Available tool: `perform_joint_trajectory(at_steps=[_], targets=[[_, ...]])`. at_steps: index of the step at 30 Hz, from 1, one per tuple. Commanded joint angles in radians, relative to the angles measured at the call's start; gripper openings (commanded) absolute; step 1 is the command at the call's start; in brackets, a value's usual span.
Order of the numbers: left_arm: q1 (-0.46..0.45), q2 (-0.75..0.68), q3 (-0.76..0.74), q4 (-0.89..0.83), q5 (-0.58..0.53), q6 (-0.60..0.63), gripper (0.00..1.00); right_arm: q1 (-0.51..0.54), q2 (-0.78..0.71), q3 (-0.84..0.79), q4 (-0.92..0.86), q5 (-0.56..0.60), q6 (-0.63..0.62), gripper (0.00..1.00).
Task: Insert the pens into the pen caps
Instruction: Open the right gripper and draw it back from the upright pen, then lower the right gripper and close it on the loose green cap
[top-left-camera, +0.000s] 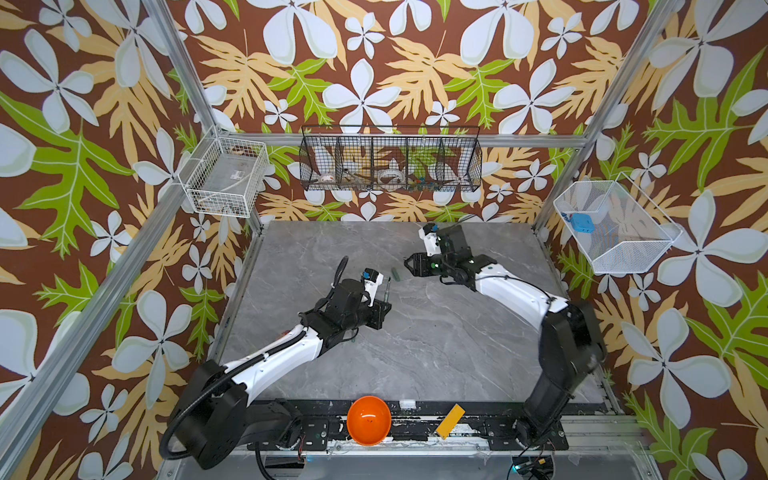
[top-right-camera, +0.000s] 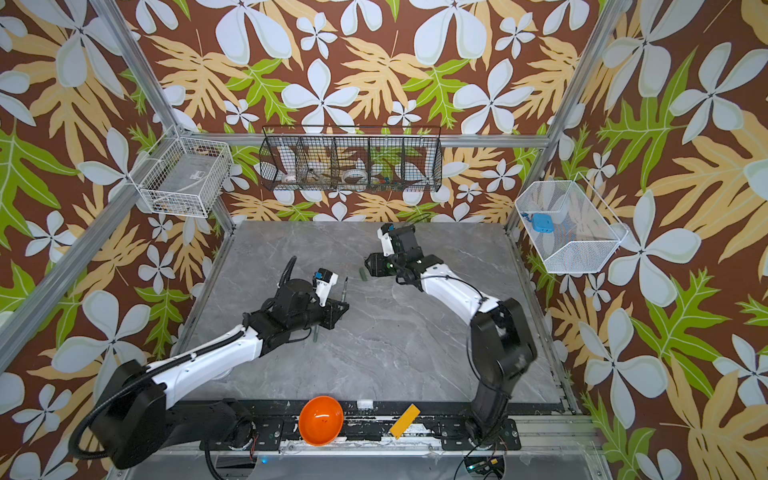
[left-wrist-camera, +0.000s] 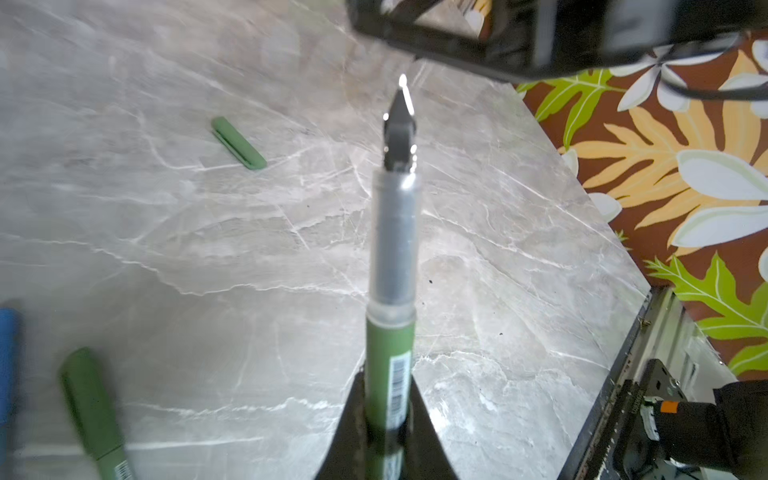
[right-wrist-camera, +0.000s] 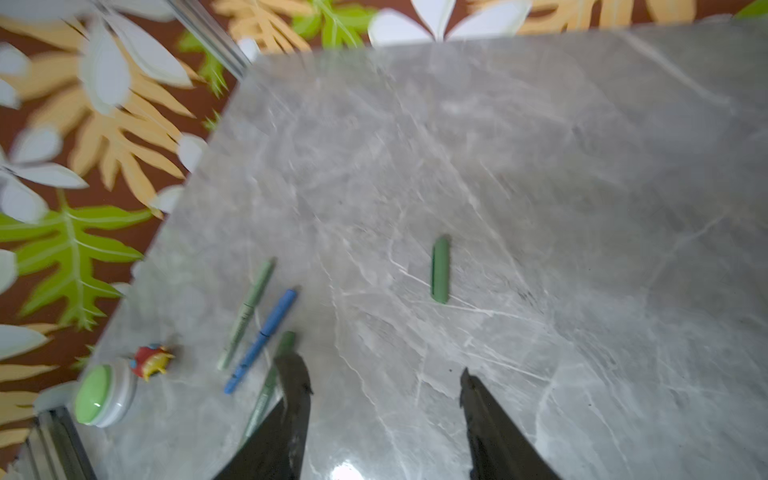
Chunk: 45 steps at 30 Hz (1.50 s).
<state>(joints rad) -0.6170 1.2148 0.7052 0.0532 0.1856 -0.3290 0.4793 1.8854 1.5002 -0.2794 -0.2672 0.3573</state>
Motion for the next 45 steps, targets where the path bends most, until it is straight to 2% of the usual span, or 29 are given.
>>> perform_joint_trajectory(at_steps=[1, 5, 9, 16, 23, 28, 36, 40, 45], targets=[[0.000, -0.094, -0.050, 0.025, -0.062, 0.021, 0.00, 0.004, 0.162, 0.175, -0.268, 0.037, -0.100, 0.58], [0.000, -0.194, -0.108, 0.040, -0.087, 0.014, 0.00, 0.020, 0.353, 0.379, -0.350, 0.080, -0.121, 0.58], [0.000, -0.228, -0.125, 0.017, -0.106, 0.019, 0.00, 0.038, 0.486, 0.517, -0.365, 0.100, -0.120, 0.58], [0.000, -0.254, -0.131, -0.009, -0.133, 0.023, 0.00, 0.046, 0.607, 0.643, -0.358, 0.123, -0.103, 0.58], [0.000, -0.247, -0.128, -0.008, -0.142, 0.033, 0.00, 0.047, 0.647, 0.670, -0.304, 0.010, -0.102, 0.58], [0.000, -0.245, -0.127, -0.011, -0.141, 0.032, 0.00, 0.049, 0.638, 0.639, -0.262, -0.134, -0.107, 0.54], [0.000, -0.239, -0.116, -0.026, -0.148, 0.034, 0.00, 0.050, 0.601, 0.572, -0.312, -0.252, -0.165, 0.48], [0.000, -0.233, -0.112, -0.027, -0.149, 0.036, 0.00, 0.070, 0.552, 0.506, -0.339, -0.273, -0.250, 0.47], [0.000, -0.233, -0.107, -0.029, -0.146, 0.036, 0.00, 0.090, 0.561, 0.510, -0.394, -0.284, -0.326, 0.47]])
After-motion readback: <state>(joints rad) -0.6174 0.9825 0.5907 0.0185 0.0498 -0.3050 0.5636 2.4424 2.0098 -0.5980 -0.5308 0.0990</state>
